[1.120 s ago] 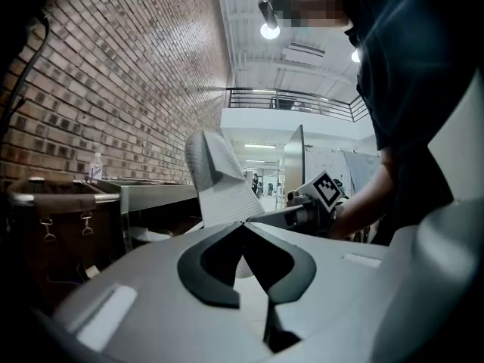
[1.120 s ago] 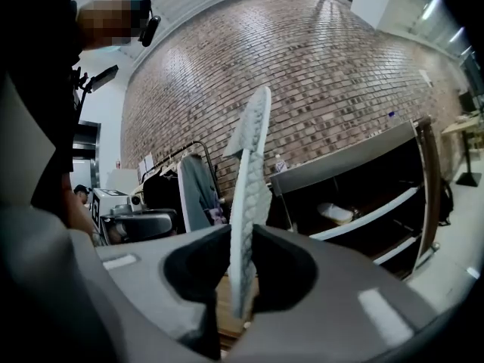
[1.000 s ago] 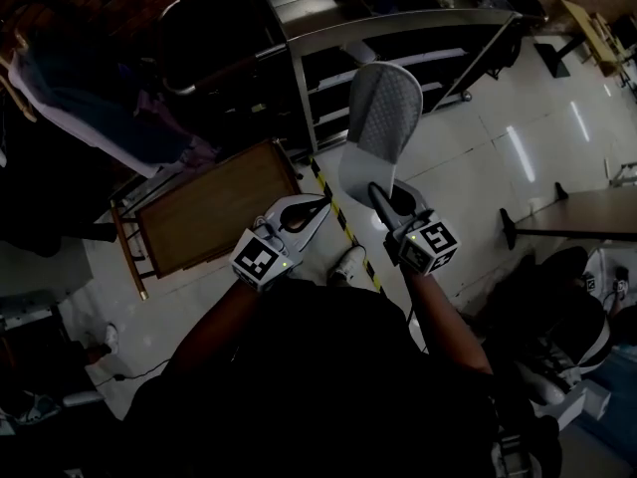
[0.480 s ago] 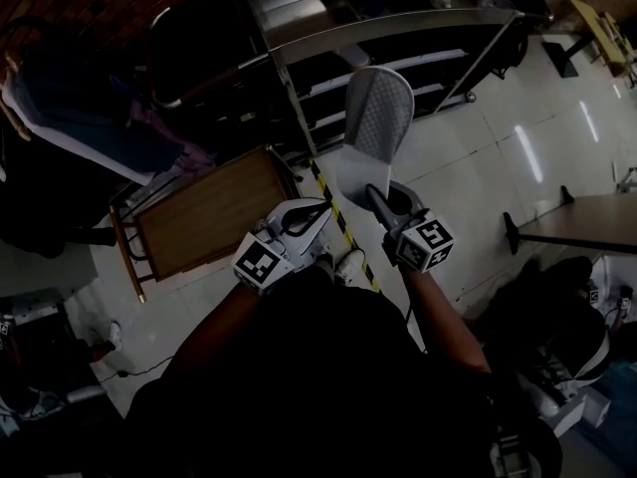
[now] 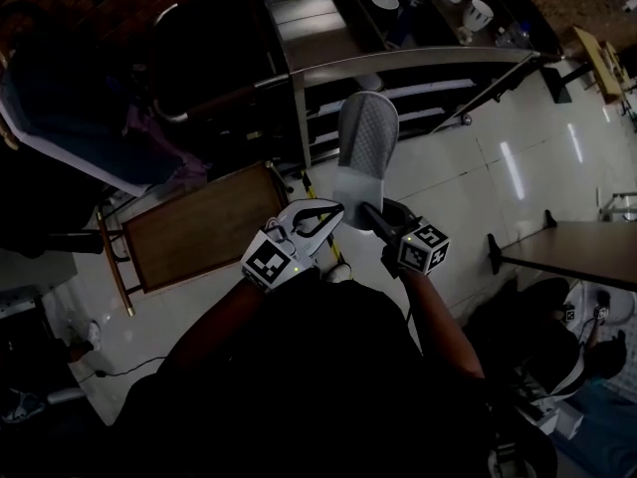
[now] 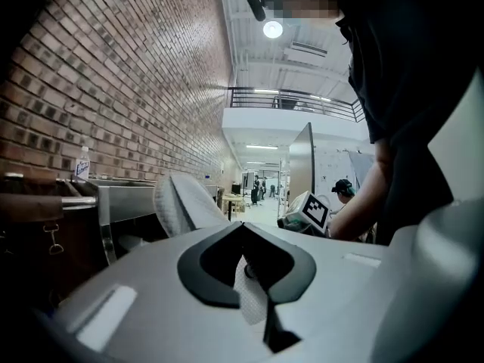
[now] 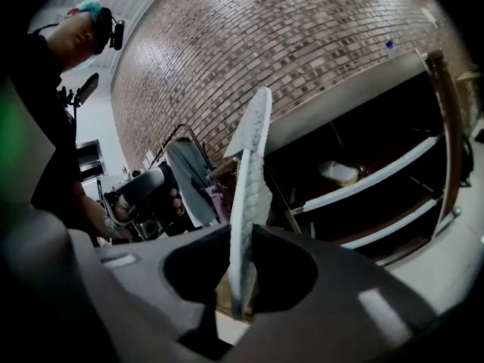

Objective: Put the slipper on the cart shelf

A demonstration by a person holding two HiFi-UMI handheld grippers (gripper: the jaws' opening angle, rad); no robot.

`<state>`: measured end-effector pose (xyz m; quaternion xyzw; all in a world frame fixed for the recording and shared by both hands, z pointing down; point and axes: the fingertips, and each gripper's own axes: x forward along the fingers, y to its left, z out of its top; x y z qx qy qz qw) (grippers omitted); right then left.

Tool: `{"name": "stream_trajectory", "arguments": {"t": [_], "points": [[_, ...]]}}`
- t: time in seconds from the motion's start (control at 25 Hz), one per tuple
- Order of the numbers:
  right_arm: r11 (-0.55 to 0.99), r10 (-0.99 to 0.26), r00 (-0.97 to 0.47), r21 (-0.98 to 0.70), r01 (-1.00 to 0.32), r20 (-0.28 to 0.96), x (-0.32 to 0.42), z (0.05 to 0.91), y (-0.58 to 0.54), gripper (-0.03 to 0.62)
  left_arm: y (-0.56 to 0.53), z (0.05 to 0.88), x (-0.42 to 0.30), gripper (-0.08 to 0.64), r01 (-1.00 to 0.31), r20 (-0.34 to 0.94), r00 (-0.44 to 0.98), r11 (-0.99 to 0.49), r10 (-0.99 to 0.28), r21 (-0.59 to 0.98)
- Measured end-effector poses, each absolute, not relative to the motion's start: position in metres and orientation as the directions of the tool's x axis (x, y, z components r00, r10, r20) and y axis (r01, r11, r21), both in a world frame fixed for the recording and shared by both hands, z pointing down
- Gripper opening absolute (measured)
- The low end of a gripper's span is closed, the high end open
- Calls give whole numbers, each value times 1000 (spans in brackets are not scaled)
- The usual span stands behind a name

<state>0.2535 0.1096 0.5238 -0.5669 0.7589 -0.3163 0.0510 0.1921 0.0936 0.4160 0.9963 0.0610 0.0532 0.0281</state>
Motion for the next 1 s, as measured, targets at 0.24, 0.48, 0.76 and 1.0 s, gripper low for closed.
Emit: {"name": "stream_trajectory", "arguments": {"t": [0.24,0.48,0.76,1.0], "points": [[133,-841,-403,-584,-801,361,256,562,88,67,62,423,199,2,127,86,988,-990,132,63],[123,-791,-463,-636,-761,400,267,592,68,67,43,436,210,2,79,112,990,-994,88,82],[119,-730,-549,-715,-689,407,294,621,40,67,22,450,241,2,26,134,990,-998,33,53],[124,-682,-624,-781,-612,382,313,637,13,67,8,461,270,2,6,159,987,-999,13,45]]}}
